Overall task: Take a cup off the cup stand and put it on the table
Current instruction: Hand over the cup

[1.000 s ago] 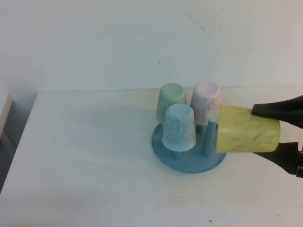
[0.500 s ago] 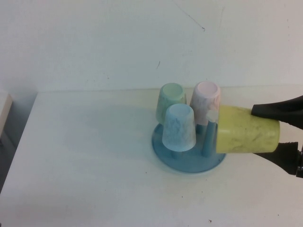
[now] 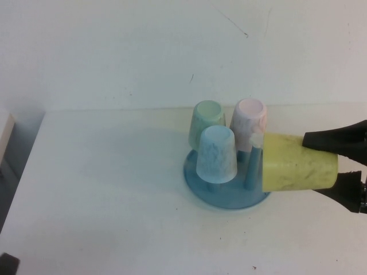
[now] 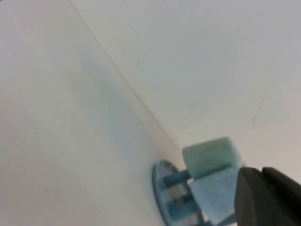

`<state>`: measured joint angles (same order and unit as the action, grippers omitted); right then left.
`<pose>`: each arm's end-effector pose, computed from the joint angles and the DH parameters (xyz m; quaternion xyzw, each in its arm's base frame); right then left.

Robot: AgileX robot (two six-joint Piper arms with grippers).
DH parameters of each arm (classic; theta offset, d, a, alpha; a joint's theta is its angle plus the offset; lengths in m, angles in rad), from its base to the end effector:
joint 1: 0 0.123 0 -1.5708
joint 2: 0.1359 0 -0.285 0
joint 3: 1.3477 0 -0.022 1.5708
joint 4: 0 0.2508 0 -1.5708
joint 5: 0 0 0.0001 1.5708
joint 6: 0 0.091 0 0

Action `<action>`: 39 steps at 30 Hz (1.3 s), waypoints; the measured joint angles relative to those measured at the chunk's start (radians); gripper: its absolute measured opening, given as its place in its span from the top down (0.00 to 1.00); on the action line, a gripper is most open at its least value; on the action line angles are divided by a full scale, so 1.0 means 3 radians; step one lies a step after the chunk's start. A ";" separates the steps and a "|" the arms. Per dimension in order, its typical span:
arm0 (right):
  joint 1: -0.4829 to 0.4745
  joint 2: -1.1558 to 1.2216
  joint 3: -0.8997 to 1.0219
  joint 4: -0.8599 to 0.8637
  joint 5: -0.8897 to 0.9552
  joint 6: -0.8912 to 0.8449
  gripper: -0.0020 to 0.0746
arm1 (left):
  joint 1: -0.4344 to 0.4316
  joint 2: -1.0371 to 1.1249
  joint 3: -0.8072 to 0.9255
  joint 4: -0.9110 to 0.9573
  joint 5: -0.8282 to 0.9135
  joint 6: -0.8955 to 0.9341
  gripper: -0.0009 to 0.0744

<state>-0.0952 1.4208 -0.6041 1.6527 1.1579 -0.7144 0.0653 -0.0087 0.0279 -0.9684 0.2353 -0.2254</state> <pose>0.2362 0.0609 0.2380 0.1749 0.7584 0.6108 0.1455 0.0561 -0.0139 0.1921 -0.3706 0.6289 -0.4196 0.5395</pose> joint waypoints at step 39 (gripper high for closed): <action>0.0080 0.0199 0.0000 0.0106 -0.0021 -0.0064 0.21 | -0.0192 0.4465 -0.2310 -0.2355 0.3081 0.5369 0.52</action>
<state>-0.0712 1.4804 -0.6041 1.6844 1.1515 -0.7338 0.0077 1.3310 -0.6651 -1.6748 1.1596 1.3855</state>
